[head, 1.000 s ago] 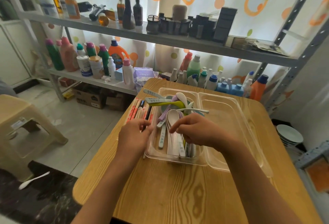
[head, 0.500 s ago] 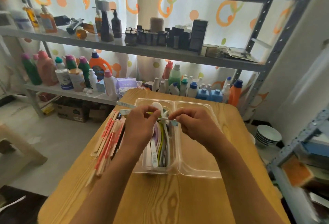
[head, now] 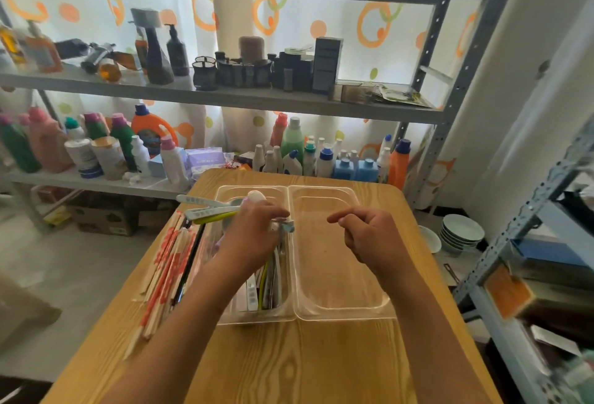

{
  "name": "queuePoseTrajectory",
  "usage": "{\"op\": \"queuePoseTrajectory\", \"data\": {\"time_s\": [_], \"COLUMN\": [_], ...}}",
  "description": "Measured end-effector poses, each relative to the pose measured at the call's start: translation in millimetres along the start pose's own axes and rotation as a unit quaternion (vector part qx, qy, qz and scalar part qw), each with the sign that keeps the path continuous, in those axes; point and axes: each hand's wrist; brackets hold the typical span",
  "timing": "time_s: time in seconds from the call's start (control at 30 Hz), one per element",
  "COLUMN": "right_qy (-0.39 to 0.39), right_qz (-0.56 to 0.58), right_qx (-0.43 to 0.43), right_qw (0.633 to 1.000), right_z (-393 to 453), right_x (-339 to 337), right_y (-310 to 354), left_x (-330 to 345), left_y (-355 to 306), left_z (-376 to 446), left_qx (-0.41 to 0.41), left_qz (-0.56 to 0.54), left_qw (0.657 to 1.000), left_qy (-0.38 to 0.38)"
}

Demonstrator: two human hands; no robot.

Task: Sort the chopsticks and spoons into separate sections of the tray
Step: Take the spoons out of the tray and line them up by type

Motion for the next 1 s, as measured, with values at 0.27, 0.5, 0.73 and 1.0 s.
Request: {"op": "queuePoseTrajectory", "data": {"time_s": [0.27, 0.5, 0.73, 1.0], "right_qy": [-0.003, 0.063, 0.127, 0.1], "right_qz": [0.006, 0.039, 0.195, 0.08], "right_qx": [0.031, 0.059, 0.1, 0.19], "right_qw": [0.999, 0.995, 0.967, 0.973], "right_z": [-10, -8, -2, 7], "right_x": [-1, 9, 6, -35], "right_y": [-7, 0, 7, -2], "left_x": [1, -18, -10, 20], "left_y": [2, -14, -38, -51], "left_z": [-11, -27, -37, -48], "left_qx": [0.161, 0.262, 0.421, 0.527], "left_qz": [0.19, 0.158, 0.169, 0.197], "left_qw": [0.966, 0.945, 0.889, 0.827], "left_qy": [-0.066, -0.115, -0.065, -0.006]}}
Point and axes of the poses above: each hand's wrist, its own z-axis towards the middle knuckle, its own x-axis out of the palm, y = z × x, and after that the axes turned 1 degree about -x, right-handed
